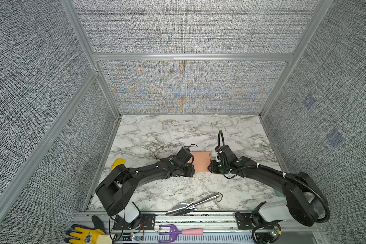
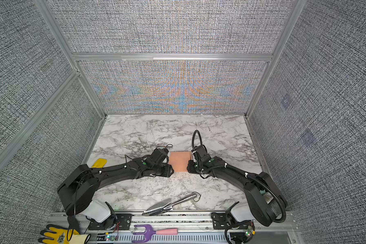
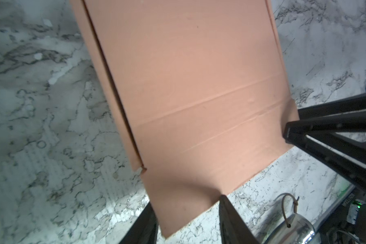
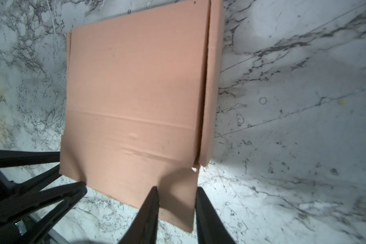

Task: Assemble paper box
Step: Fold and tuck the lid into the gap.

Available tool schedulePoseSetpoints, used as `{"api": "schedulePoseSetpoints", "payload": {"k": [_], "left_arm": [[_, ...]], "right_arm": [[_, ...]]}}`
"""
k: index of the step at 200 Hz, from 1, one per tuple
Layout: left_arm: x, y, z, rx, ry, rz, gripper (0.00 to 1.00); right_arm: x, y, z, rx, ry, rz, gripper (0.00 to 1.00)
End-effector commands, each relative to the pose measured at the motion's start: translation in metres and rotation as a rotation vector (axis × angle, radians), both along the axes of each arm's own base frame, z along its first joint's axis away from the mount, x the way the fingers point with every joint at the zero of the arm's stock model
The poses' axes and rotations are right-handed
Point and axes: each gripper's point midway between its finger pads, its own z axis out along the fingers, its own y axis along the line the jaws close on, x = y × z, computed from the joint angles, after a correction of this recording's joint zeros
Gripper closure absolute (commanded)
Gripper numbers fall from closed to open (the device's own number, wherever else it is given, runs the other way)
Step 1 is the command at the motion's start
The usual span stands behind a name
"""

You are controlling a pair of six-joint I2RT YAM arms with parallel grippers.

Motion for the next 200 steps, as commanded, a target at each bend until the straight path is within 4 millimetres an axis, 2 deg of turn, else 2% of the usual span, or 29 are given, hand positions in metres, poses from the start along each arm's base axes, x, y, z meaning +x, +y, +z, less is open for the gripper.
{"api": "schedulePoseSetpoints", "payload": {"k": [1,75,200], "left_arm": [[0.005,-0.008,0.002,-0.025,-0.037,-0.026,0.52],[0.011,-0.003,-0.010,0.029,-0.052,-0.022,0.52],[0.020,0.006,-0.022,0.087,-0.073,-0.010,0.52]], "right_arm": [[0.005,0.009,0.004,0.048,-0.029,0.005,0.69],[0.012,0.000,-0.008,-0.040,-0.061,-0.003,0.70],[0.023,-0.001,-0.003,-0.113,-0.182,-0.003,0.71]]}}
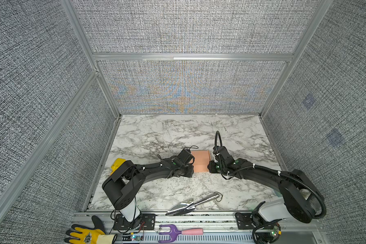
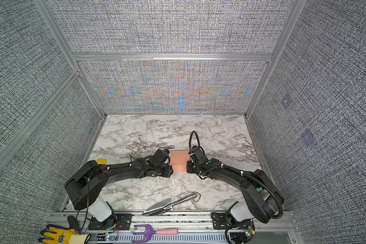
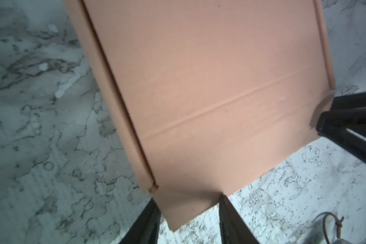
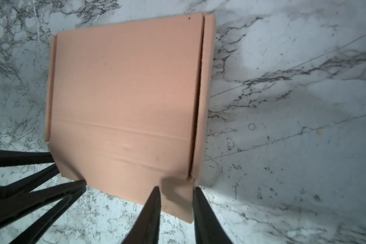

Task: Assemble paper box
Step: Fold and tuck the lid into the gap.

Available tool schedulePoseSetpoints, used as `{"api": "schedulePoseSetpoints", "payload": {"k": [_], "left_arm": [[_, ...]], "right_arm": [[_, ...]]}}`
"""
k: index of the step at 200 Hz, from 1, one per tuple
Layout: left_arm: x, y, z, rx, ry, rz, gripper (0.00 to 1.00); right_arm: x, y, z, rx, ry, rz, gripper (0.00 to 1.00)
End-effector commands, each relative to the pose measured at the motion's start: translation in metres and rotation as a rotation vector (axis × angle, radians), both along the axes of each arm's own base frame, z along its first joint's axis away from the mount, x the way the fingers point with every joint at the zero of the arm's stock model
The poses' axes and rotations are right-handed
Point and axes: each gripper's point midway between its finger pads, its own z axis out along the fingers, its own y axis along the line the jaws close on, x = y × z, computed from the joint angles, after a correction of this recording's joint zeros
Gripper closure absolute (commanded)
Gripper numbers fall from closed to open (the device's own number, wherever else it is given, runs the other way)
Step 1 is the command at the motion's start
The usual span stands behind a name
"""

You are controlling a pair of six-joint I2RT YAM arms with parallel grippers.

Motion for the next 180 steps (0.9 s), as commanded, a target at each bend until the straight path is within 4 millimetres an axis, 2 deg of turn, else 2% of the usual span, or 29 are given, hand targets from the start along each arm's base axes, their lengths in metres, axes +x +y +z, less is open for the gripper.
{"api": "schedulePoseSetpoints", "payload": {"k": [1,54,78,131,170,179,180], "left_arm": [[0.006,0.000,0.002,0.006,-0.025,-0.004,0.52],[0.008,0.003,0.001,0.025,-0.032,-0.001,0.52],[0.009,0.004,-0.001,0.032,-0.030,0.003,0.52],[0.009,0.006,-0.005,0.045,-0.026,0.005,0.52],[0.010,0.005,-0.006,0.049,-0.025,0.003,0.52],[0.010,0.005,-0.006,0.048,-0.026,0.004,0.52],[0.010,0.005,-0.006,0.049,-0.025,0.004,0.52]], "right_arm": [[0.007,0.000,0.004,-0.012,-0.052,-0.003,0.71],[0.007,-0.003,-0.003,-0.043,-0.059,-0.005,0.71],[0.009,-0.002,0.007,-0.042,-0.081,0.001,0.71],[0.016,0.002,0.043,-0.036,-0.158,0.025,0.71],[0.037,0.014,0.043,-0.073,-0.142,0.043,0.71],[0.039,0.014,0.034,-0.087,-0.113,0.043,0.71],[0.043,0.017,0.040,-0.078,-0.124,0.041,0.71]]}}
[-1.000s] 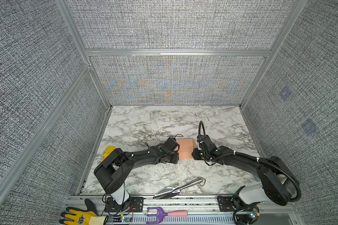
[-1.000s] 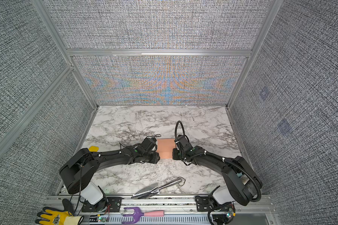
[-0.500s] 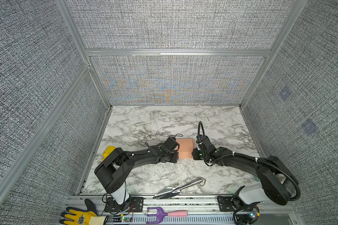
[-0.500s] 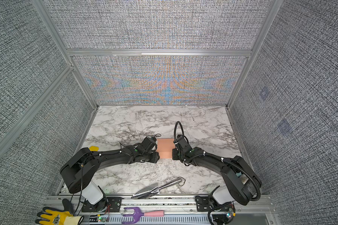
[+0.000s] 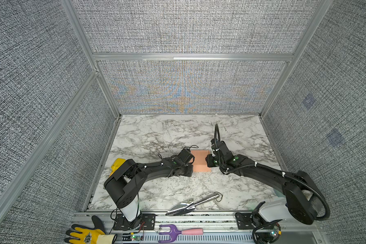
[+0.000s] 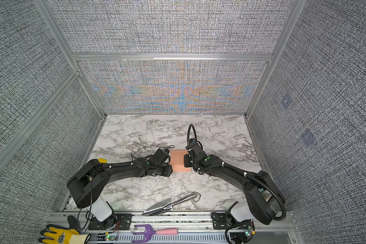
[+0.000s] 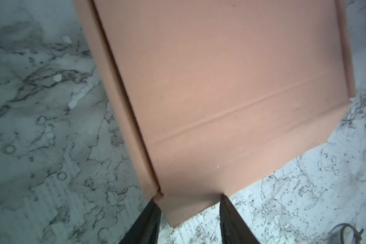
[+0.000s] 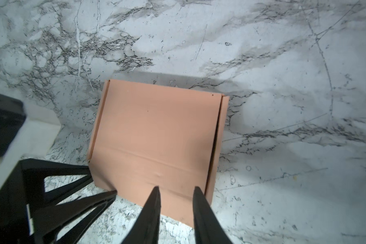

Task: Assemble paper box
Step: Fold and tuck the lid into the gap.

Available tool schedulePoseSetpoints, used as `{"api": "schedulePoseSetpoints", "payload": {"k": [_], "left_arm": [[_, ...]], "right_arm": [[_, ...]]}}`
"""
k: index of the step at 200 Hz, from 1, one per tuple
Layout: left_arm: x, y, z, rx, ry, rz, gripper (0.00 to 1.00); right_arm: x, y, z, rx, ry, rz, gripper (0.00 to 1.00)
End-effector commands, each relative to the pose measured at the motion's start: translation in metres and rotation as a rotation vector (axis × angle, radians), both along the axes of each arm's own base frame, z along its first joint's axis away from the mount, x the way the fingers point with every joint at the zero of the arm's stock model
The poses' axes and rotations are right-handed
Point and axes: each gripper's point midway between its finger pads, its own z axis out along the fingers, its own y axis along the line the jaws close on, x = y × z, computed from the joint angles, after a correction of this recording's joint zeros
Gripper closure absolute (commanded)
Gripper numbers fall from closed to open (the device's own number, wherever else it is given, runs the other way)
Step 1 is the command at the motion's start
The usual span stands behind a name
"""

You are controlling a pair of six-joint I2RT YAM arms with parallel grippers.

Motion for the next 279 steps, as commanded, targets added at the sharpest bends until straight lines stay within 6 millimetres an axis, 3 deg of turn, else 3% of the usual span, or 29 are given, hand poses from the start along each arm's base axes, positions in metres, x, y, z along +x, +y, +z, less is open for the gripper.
{"api": "schedulePoseSetpoints", "payload": {"k": [1,56,128,186,223,279], "left_arm": [[0.002,0.002,-0.001,0.017,-0.007,0.004,0.52],[0.004,0.002,-0.003,0.021,-0.009,0.010,0.52],[0.013,0.001,-0.005,0.038,-0.024,0.036,0.52],[0.026,0.003,-0.008,0.057,-0.040,0.081,0.52],[0.027,0.000,0.016,-0.018,-0.081,0.090,0.51],[0.002,-0.003,0.048,-0.215,-0.085,0.062,0.49]], "right_arm": [[0.011,0.003,0.000,-0.029,0.015,0.003,0.71],[0.032,0.017,-0.013,0.010,0.070,-0.009,0.71],[0.019,0.018,-0.048,0.016,0.155,-0.002,0.71],[0.014,0.020,-0.054,0.033,0.174,0.010,0.71],[0.015,0.021,-0.056,0.031,0.176,0.010,0.71],[0.018,0.021,-0.053,0.047,0.169,0.008,0.71]]}}
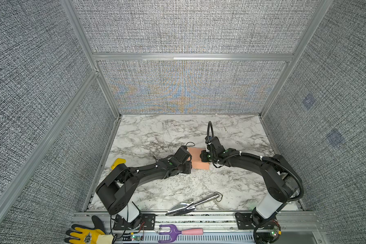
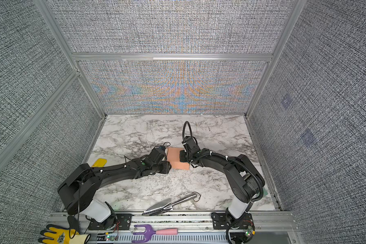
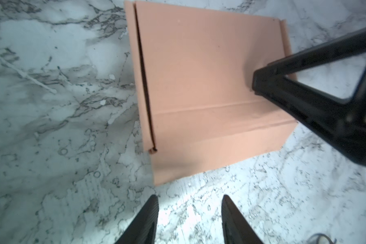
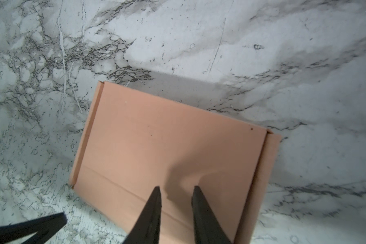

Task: Assemble paper box
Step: Fold and tuck the lid into the gap.

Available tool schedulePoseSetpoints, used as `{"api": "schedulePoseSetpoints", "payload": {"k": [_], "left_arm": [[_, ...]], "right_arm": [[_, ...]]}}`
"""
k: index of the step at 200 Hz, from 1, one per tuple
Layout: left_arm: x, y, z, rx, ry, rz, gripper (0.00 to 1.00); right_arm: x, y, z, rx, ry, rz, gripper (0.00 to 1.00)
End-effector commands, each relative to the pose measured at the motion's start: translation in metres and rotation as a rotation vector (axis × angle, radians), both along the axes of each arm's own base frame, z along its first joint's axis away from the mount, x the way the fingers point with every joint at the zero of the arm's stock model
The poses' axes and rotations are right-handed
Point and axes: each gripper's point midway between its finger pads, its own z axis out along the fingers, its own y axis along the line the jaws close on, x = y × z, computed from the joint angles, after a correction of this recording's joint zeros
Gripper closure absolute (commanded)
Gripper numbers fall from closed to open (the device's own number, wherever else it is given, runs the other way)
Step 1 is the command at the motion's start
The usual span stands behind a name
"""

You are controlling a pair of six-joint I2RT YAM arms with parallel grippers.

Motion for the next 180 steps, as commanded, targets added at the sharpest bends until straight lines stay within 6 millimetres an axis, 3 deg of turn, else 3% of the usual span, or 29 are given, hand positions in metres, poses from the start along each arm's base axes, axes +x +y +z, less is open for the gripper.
{"api": "schedulePoseSetpoints", "payload": {"k": [1,24,75,119,180], "left_arm": [[-0.006,-0.014,0.017,-0.126,-0.005,-0.029,0.49],[-0.015,-0.025,0.023,-0.197,0.002,-0.079,0.49],[-0.015,-0.050,0.007,-0.258,0.008,-0.140,0.60],[-0.001,-0.067,-0.002,-0.284,-0.013,-0.145,0.62],[0.022,-0.076,-0.025,-0.224,-0.030,-0.108,0.63]], "right_arm": [[-0.015,-0.004,-0.013,-0.013,0.083,0.006,0.71],[-0.014,-0.004,-0.014,-0.001,0.088,0.004,0.71],[-0.013,-0.002,-0.016,0.020,0.101,-0.002,0.71],[-0.015,-0.005,-0.019,0.022,0.118,-0.004,0.72],[-0.020,-0.003,-0.014,0.066,0.128,-0.005,0.72]]}}
